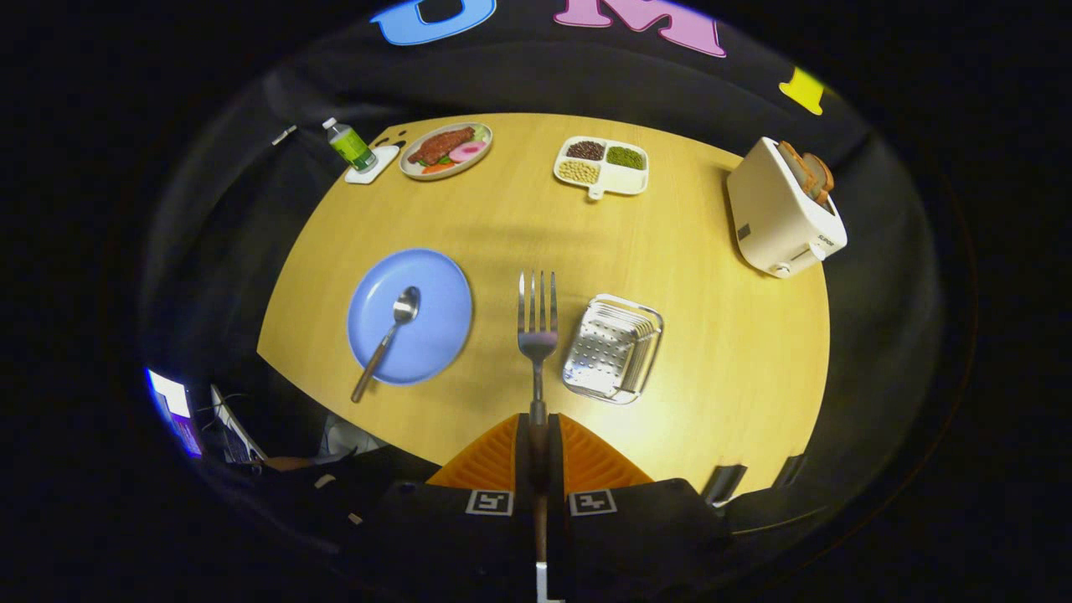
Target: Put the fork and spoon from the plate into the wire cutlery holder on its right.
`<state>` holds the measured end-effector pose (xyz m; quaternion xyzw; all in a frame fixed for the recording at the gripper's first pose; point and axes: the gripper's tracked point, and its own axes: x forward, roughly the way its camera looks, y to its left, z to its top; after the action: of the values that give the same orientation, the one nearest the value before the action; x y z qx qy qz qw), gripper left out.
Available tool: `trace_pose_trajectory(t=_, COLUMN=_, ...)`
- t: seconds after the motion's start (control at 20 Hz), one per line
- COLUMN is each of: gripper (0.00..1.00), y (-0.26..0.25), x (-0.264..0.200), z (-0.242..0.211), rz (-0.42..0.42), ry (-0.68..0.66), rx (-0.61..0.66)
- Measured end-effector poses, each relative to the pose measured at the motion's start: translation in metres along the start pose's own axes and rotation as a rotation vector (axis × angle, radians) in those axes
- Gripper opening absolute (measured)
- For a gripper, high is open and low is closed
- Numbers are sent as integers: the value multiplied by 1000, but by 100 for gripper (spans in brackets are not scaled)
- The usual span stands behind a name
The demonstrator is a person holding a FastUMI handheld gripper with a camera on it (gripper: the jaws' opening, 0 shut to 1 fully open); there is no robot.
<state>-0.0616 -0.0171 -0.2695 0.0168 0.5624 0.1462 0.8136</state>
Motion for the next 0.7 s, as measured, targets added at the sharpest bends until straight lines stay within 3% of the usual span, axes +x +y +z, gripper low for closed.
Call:
trace_pose_trajectory(t=0.2, gripper=10, y=-32, x=3, z=-19, rz=6, ry=117, rx=-9)
trace_pose_trajectory(t=0.7, gripper=10, y=-51, x=52, z=-22, rz=23, ry=356, rx=-100)
